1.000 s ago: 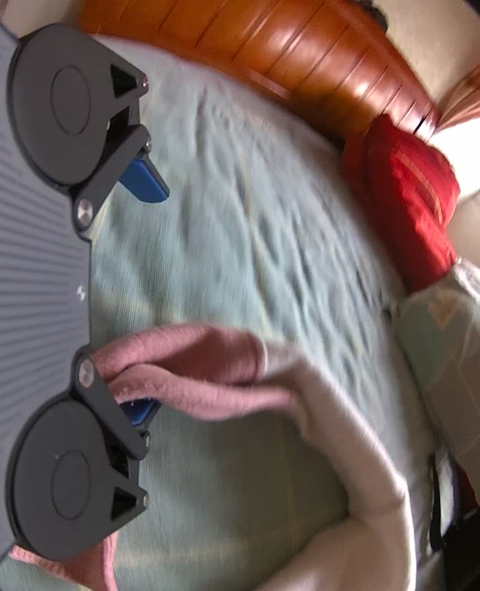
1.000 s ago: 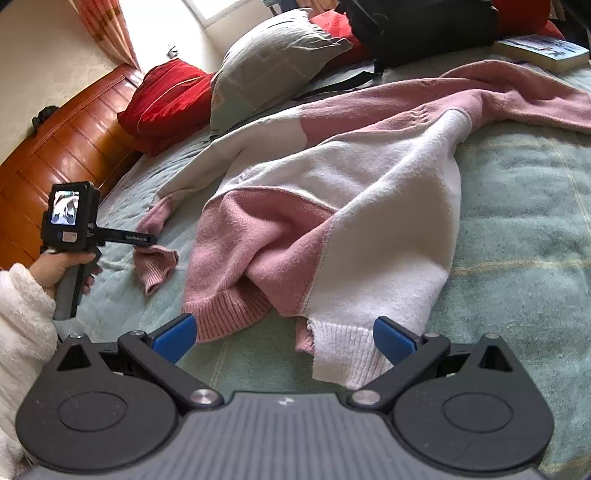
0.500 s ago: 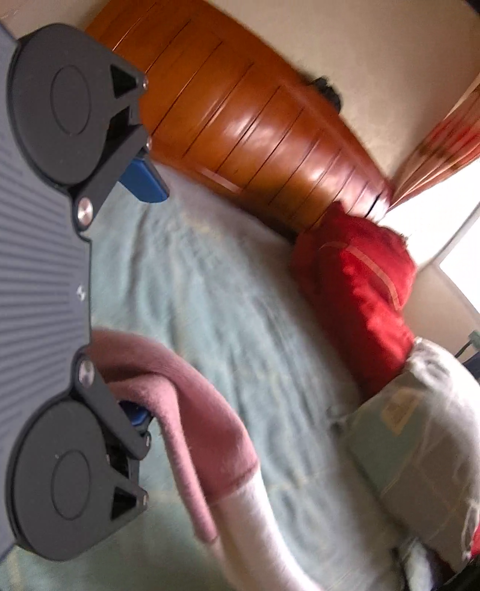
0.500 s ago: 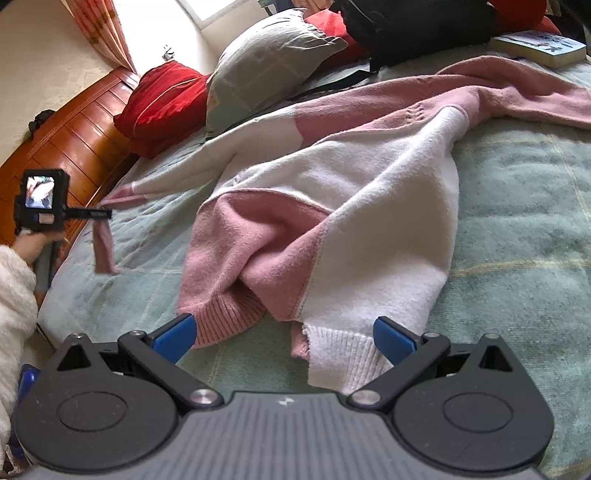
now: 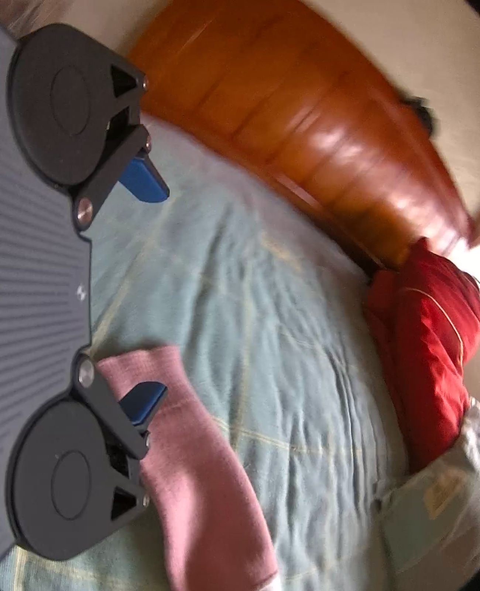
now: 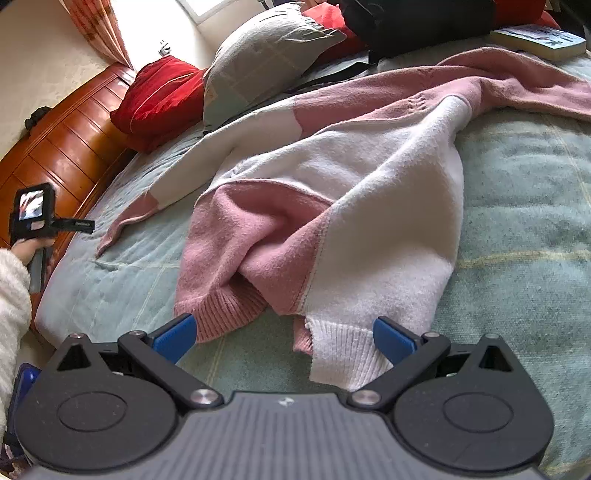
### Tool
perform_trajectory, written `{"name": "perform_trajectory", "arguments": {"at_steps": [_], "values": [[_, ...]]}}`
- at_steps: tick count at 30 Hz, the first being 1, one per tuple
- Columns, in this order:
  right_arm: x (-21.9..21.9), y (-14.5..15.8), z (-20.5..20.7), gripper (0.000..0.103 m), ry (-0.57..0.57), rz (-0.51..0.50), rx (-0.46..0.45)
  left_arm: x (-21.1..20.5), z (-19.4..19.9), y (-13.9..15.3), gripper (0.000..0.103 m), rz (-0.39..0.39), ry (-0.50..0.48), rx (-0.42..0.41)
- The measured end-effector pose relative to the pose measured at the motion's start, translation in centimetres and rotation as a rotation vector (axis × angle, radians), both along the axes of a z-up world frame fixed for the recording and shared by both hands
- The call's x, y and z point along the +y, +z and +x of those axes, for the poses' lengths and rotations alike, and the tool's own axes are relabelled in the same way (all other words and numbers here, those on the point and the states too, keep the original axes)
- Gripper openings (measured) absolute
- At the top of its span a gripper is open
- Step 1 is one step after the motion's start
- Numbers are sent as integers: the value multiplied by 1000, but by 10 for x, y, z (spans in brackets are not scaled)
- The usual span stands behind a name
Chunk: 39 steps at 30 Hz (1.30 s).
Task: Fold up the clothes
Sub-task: 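Pull the pink sleeve out flat with the left gripper and release it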
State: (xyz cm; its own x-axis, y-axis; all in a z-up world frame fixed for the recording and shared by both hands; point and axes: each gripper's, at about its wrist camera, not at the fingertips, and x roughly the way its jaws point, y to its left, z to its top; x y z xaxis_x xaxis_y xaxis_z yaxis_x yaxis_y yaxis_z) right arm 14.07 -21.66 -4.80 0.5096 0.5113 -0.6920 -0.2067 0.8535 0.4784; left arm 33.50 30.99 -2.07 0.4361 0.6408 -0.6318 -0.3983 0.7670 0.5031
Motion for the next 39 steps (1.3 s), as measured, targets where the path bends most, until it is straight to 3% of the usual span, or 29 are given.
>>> {"name": "perform_trajectory", "arguments": {"at_steps": [6,9,13,24,32,36,39], "values": [[9,-1,0,103,18,-12,3,4,-24,-4,102,-310,-53,-102],[12,0,0,103,24,-15,5,-12,-27,-9,102,-401,-128,-108],[13,3,-1,103,35,-2,4,-47,-18,-11,102,-455,-238,-107],[1,7,4,103,3,-17,-4,-114,37,-38,102,-577,-355,-108],[-15,3,12,103,-30,-31,2,-96,45,-59,103,-459,-245,-105],[-23,-1,13,103,-50,-33,9,-109,34,-50,102,-378,-291,-71],[-29,-4,11,103,-65,-39,20,-124,17,-40,102,-409,-359,-74]]}}
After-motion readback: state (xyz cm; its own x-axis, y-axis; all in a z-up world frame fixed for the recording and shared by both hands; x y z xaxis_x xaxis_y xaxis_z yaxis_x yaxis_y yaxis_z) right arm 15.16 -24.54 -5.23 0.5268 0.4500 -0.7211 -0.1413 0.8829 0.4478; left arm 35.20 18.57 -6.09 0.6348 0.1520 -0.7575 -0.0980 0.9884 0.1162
